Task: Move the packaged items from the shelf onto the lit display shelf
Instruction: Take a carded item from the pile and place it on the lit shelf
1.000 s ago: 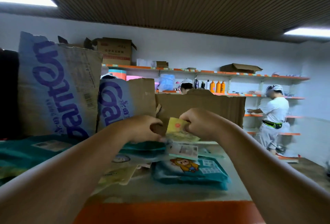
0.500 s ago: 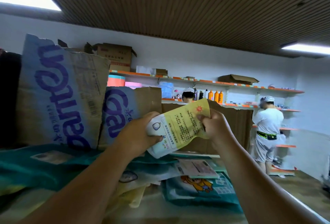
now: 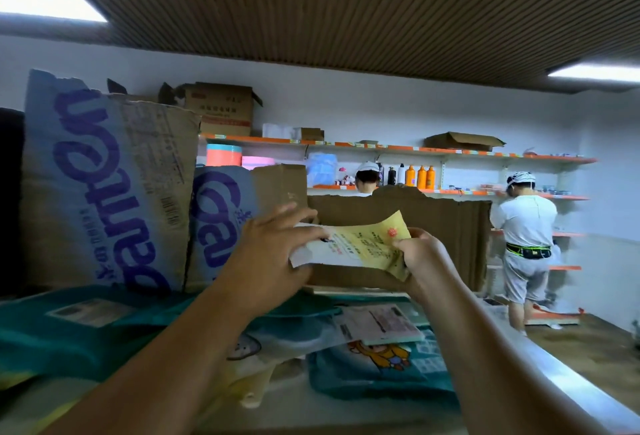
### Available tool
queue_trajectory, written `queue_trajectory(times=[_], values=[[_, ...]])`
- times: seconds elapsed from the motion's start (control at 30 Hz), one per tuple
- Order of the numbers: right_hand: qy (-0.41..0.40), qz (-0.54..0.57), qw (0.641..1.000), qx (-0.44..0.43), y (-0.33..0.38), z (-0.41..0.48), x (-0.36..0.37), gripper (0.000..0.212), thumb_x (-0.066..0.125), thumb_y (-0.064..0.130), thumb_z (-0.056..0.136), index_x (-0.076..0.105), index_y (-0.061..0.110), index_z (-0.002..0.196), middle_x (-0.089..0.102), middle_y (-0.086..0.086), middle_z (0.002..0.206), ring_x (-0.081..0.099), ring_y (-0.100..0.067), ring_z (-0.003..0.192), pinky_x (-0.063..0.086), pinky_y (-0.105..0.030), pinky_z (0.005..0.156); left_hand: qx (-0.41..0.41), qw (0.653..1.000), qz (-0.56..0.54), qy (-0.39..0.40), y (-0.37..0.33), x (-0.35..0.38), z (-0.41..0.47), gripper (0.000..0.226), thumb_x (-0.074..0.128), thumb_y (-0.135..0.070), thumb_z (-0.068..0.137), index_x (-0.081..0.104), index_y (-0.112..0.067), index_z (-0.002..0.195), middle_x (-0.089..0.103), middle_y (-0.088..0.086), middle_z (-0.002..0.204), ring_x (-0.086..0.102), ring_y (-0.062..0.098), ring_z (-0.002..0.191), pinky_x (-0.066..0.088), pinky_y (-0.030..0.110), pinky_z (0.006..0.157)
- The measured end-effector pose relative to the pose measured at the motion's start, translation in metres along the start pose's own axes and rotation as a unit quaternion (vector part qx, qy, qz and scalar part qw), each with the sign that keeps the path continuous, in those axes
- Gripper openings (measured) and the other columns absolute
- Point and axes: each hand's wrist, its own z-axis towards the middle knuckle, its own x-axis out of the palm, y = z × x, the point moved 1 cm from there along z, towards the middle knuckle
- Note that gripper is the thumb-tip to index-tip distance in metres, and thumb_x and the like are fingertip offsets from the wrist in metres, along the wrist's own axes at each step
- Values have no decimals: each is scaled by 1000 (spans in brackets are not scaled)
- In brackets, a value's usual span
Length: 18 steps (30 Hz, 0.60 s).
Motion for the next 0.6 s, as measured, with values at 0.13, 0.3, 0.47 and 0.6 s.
queue_trajectory(times=[0.13,0.3,0.47,0.6], values=[[108,31,993,28,0,-13,5,26,58,24,100,61,9,122,71,-16,95,69,-27,75,56,-37,58,-150,970,-162,-99,4,-1,-2,12,71,-27,94,67,-38,92,69,-14,95,62,-1,91,54,31,84],[107,-5,985,-137,8,-23,8,40,54,64,91,63,37,120,69,6,117,65,-21,113,54,-52,96,-218,947,-213,-99,14,3,1,13,70,-26,95,64,-37,93,65,-22,97,61,-1,96,49,24,79],[34,-136,936,-322,14,-35,5,45,63,54,91,58,33,131,62,10,127,59,-12,118,51,-29,84,-262,937,-218,-82,18,6,3,25,69,-22,96,54,-30,114,57,-21,107,55,8,102,42,19,75],[-8,-382,767,-515,24,-62,17,63,56,64,83,49,36,139,46,11,147,37,-11,137,29,-35,111,-335,907,-234,-99,32,4,4,22,71,-28,93,63,-25,113,67,-9,106,64,15,96,55,37,83]])
